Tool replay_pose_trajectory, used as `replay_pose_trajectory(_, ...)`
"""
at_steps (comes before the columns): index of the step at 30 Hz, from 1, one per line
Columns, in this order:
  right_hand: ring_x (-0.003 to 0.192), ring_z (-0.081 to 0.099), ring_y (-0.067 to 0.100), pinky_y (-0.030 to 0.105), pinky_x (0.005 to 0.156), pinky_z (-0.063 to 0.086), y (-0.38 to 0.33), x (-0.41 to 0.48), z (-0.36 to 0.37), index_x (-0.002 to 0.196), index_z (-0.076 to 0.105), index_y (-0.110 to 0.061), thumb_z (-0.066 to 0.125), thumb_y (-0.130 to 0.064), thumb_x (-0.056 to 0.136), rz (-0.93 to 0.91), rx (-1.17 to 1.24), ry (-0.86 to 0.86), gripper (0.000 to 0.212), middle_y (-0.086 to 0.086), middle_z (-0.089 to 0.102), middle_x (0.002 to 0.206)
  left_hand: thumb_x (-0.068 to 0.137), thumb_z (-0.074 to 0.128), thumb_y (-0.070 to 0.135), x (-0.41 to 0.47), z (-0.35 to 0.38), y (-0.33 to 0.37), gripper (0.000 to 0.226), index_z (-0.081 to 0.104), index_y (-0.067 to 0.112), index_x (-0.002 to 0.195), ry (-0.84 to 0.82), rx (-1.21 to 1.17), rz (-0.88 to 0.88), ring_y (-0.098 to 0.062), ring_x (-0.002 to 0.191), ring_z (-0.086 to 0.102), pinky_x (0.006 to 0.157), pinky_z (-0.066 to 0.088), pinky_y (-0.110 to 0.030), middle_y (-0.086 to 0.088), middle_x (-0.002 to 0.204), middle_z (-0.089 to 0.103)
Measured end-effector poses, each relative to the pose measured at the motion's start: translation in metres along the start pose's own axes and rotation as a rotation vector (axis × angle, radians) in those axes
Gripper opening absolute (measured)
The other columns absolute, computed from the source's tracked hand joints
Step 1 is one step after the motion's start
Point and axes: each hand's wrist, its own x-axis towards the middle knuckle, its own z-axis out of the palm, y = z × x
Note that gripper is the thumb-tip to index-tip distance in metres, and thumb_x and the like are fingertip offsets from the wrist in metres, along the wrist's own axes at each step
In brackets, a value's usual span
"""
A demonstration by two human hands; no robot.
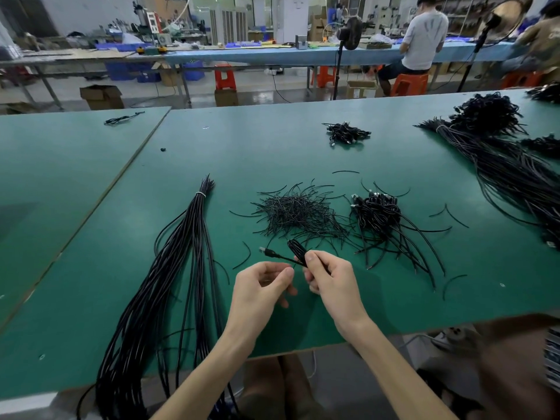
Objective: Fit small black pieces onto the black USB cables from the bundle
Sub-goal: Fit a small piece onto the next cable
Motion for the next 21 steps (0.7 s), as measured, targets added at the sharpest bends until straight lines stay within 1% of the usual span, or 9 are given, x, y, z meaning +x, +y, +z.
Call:
replay_pose_trajectory(2,0.057,0.044,0.007,0.023,0.053,0.039,0.001,0.0,0.0,0.087,0.075,-0.024,0.054,-0.025,0.108,-0.001,0.01,0.001,0.03,-0.007,0.056,0.064,0.095,0.073,0.016,0.0,0.003,-0.003,0.007,0.074,0.011,0.099,-0.012,-0.048,-0.035,-0.022,0.069,0.074,0.058,0.057,-0.025,-0.007,0.075,0.077)
replay_pose_trajectory(5,0.06,0.043,0.01,0.026,0.053,0.037,0.004,0.0,-0.001,0.09,0.071,-0.008,0.054,-0.025,0.107,-0.004,0.0,-0.02,0.029,-0.006,0.054,0.065,0.096,0.072,0.014,0.002,0.005,-0.006,0.006,0.075,0.015,0.101,-0.03,-0.082,-0.021,-0.02,0.069,0.072,0.06,0.057,-0.027,-0.008,0.077,0.077)
replay_pose_trajectory(6,0.06,0.043,0.011,0.027,0.053,0.038,0.005,0.0,-0.002,0.091,0.07,-0.006,0.054,-0.026,0.107,-0.007,-0.011,-0.031,0.03,-0.007,0.053,0.065,0.096,0.071,0.014,0.003,0.006,-0.006,0.009,0.076,0.018,0.102,-0.038,-0.092,-0.004,-0.019,0.068,0.07,0.06,0.057,-0.027,-0.008,0.077,0.076)
replay_pose_trajectory(8,0.061,0.044,0.012,0.028,0.055,0.038,0.004,0.0,-0.002,0.093,0.07,-0.007,0.054,-0.028,0.107,-0.011,-0.039,-0.048,0.031,-0.008,0.054,0.065,0.096,0.071,0.013,0.006,0.007,-0.005,0.016,0.078,0.026,0.102,-0.044,-0.115,0.024,-0.017,0.068,0.069,0.061,0.057,-0.027,-0.009,0.076,0.075)
replay_pose_trajectory(10,0.06,0.044,0.011,0.028,0.055,0.039,0.003,0.0,-0.001,0.089,0.07,-0.013,0.053,-0.029,0.107,-0.019,-0.082,-0.07,0.029,-0.008,0.055,0.065,0.097,0.069,0.012,0.007,0.008,-0.004,0.021,0.078,0.031,0.1,-0.042,-0.134,0.046,-0.017,0.068,0.069,0.062,0.058,-0.028,-0.01,0.077,0.075)
replay_pose_trajectory(12,0.059,0.043,0.01,0.028,0.055,0.038,0.001,-0.001,0.0,0.086,0.07,-0.02,0.052,-0.029,0.108,-0.041,-0.126,-0.101,0.03,-0.008,0.056,0.065,0.097,0.067,0.01,0.008,0.01,-0.004,0.024,0.078,0.031,0.099,-0.041,-0.149,0.061,-0.016,0.069,0.069,0.062,0.057,-0.027,-0.011,0.077,0.074)
replay_pose_trajectory(14,0.058,0.043,0.008,0.027,0.055,0.038,-0.001,-0.002,0.001,0.088,0.072,-0.024,0.053,-0.029,0.108,-0.053,-0.132,-0.113,0.028,-0.008,0.057,0.065,0.098,0.066,0.008,0.009,0.012,-0.004,0.024,0.077,0.029,0.1,-0.04,-0.154,0.072,-0.015,0.067,0.068,0.06,0.056,-0.026,-0.01,0.074,0.073)
replay_pose_trajectory(17,0.059,0.043,0.007,0.027,0.056,0.039,-0.003,-0.004,0.0,0.091,0.074,-0.024,0.054,-0.032,0.107,-0.06,-0.138,-0.101,0.026,-0.009,0.057,0.065,0.098,0.066,0.007,0.011,0.01,-0.004,0.021,0.076,0.023,0.105,-0.052,-0.133,0.087,-0.015,0.066,0.066,0.059,0.055,-0.027,-0.008,0.072,0.072)
replay_pose_trajectory(21,0.058,0.043,0.01,0.032,0.057,0.038,-0.004,-0.005,0.002,0.08,0.068,-0.016,0.054,-0.036,0.107,-0.051,-0.148,-0.072,0.036,-0.007,0.053,0.062,0.098,0.067,0.005,0.012,0.005,-0.004,0.023,0.075,0.021,0.111,-0.104,-0.082,0.113,-0.018,0.065,0.066,0.059,0.057,-0.028,-0.009,0.074,0.071)
